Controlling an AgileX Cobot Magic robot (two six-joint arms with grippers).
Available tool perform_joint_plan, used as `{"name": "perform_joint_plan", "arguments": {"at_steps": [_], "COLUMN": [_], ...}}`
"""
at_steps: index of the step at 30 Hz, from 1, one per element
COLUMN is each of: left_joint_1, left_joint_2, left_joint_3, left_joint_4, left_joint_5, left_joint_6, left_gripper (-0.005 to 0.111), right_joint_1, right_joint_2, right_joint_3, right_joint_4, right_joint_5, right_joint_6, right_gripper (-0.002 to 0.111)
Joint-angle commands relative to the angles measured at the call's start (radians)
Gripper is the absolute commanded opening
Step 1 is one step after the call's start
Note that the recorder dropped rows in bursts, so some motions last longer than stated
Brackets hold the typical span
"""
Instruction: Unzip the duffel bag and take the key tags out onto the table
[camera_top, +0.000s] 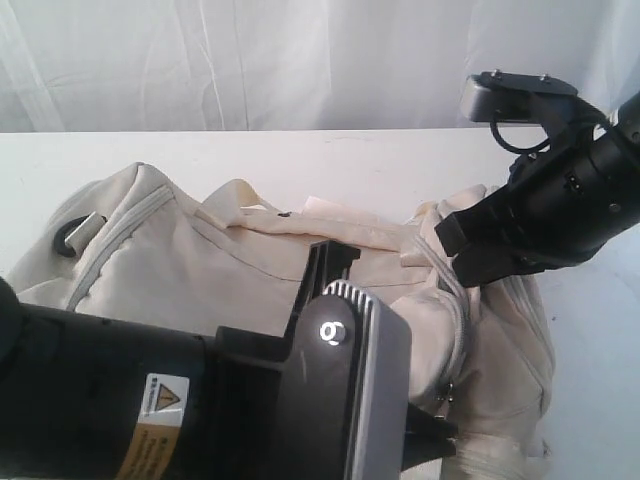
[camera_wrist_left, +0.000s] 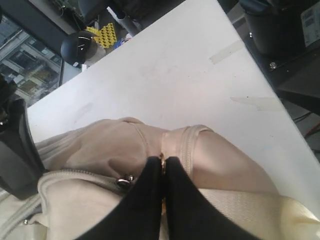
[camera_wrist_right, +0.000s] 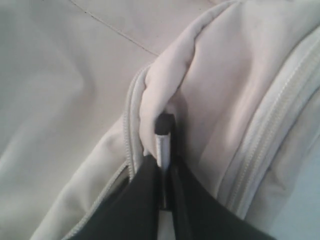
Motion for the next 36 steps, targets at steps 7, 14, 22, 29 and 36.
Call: {"name": "perform_joint_plan", "arguments": {"at_steps": [7,14,22,29,36], "left_joint_1": [-0.004,-0.004,-0.004,-0.004,-0.004], "left_joint_2": [-0.021,-0.021,-0.13,-0.23,-0.287], "left_joint_3": [0.074,0.093,0.107,0.185,0.216], "left_joint_4": [0.002,0.002,0.002,0.002,0.002], "left_joint_5": [-0.089,-0.102,-0.004,0.056,0.022], "left_joint_6": [-0.115,-0.142,-0.255,-0.37,-0.453], "left_gripper": [0.0,0.0,0.0,0.0,0.0], "right_joint_1": [-0.002,-0.002,-0.002,-0.002,-0.002], "right_joint_2": [-0.001,-0.001,-0.001,-0.001,-0.001], "right_joint_3": [-0.013,-0.013,-0.013,-0.013,-0.013], "right_joint_4": [-0.033,-0.095,-0.13,-0.13,-0.13], "right_joint_5": [-0.06,-0.055,-0.054,-0.062,-0.062], "right_joint_6": [-0.004,0.003,0.008,0.008,0.008], "right_gripper": [0.0,0.0,0.0,0.0,0.0]}}
